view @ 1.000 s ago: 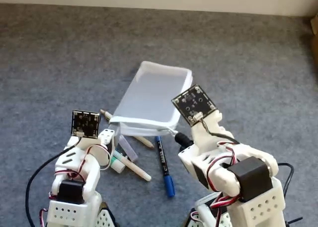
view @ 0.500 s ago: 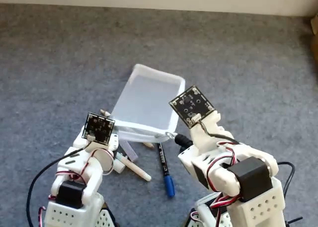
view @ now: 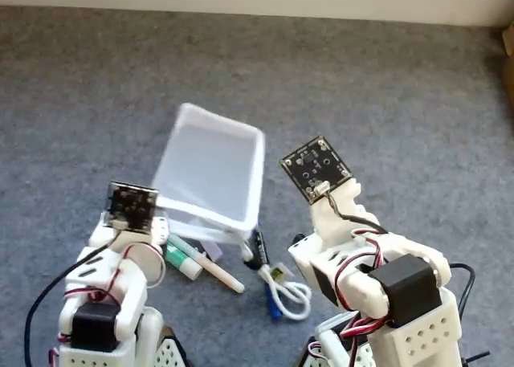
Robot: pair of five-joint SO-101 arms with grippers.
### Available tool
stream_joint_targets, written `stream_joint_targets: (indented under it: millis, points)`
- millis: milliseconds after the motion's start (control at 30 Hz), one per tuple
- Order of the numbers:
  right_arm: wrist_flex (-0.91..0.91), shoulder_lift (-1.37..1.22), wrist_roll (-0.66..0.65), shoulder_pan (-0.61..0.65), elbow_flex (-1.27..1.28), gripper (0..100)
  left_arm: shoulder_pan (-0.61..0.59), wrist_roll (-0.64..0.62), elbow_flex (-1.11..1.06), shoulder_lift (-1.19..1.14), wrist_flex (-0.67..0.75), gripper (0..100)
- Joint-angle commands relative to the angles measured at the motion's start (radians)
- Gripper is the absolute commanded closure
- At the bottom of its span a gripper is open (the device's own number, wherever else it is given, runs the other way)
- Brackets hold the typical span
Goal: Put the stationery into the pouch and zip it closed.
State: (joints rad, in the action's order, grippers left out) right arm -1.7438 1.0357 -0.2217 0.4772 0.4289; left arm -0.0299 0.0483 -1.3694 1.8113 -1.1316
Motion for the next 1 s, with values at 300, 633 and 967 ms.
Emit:
stream_joint_targets:
  millis: [300,633,967]
  points:
    - [0.277,0.015,0.077,0.001,0.206,82.8,-0.15,0.005,0.213,0.008,-0.087,99]
    - [0.463,0.013,0.157,0.001,0.36,82.8,-0.173,0.006,0.331,-0.194,-0.089,99]
    - [0.581,0.013,0.16,0.002,0.444,82.8,-0.236,0.002,0.69,-0.587,-0.23,99]
